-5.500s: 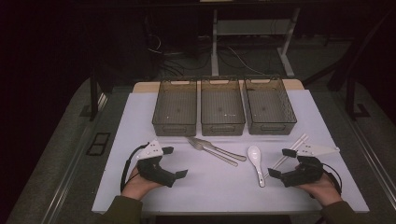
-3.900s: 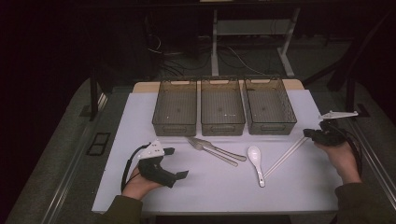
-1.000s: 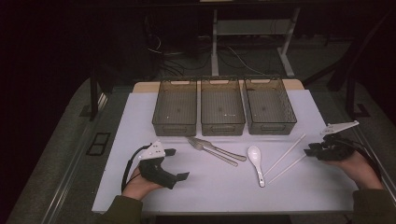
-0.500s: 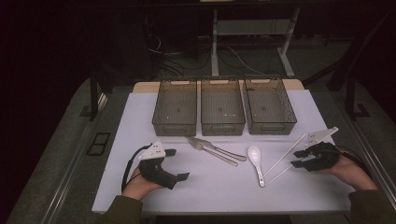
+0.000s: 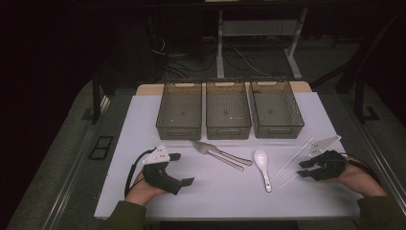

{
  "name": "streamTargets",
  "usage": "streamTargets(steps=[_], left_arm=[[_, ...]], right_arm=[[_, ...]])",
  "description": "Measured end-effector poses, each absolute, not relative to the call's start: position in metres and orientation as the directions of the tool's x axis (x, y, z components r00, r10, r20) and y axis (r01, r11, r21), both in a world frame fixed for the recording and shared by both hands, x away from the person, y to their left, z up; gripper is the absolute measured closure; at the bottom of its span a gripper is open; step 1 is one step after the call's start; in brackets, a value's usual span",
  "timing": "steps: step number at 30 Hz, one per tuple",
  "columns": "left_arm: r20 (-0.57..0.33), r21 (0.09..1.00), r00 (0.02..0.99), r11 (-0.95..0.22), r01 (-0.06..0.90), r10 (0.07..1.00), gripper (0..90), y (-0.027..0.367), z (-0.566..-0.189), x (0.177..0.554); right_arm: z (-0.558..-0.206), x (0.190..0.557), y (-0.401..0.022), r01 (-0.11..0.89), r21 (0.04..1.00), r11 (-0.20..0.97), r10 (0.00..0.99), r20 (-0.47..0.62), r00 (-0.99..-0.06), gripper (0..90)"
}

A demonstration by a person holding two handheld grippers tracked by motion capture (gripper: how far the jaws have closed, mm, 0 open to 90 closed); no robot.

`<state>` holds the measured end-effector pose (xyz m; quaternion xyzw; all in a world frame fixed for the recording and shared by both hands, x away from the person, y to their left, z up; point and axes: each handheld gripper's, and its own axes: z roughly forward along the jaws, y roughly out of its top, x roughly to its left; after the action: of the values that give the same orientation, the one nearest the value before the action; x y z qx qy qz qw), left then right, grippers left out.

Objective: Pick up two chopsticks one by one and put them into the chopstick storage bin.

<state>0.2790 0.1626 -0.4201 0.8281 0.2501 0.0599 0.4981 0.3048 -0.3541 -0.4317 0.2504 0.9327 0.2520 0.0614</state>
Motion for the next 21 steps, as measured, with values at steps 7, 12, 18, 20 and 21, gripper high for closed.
streamTargets(steps=[7, 12, 18, 20, 21], left_arm=[[-0.150, 0.854, 0.869, -0.382, 0.354, 0.471, 0.0, 0.162, -0.420, 0.279], [-0.150, 0.853, 0.870, -0.383, 0.354, 0.469, 0.0, 0.162, -0.420, 0.279], [-0.150, 0.853, 0.871, -0.384, 0.354, 0.469, 0.0, 0.161, -0.420, 0.278], [-0.150, 0.852, 0.872, -0.386, 0.353, 0.466, 0.0, 0.161, -0.420, 0.279], [-0.149, 0.852, 0.872, -0.387, 0.353, 0.466, 0.0, 0.161, -0.420, 0.279]], right_arm=[[-0.432, 0.294, -0.354, 0.410, 0.501, 0.762, 0.464, 0.019, -0.885, 68.2], [-0.432, 0.285, -0.351, 0.395, 0.515, 0.760, 0.443, 0.034, -0.896, 70.3], [-0.434, 0.275, -0.344, 0.351, 0.524, 0.776, 0.399, 0.023, -0.917, 72.0], [-0.434, 0.273, -0.343, 0.341, 0.525, 0.780, 0.391, 0.016, -0.920, 72.1], [-0.434, 0.272, -0.341, 0.329, 0.529, 0.782, 0.380, 0.013, -0.925, 72.5]])
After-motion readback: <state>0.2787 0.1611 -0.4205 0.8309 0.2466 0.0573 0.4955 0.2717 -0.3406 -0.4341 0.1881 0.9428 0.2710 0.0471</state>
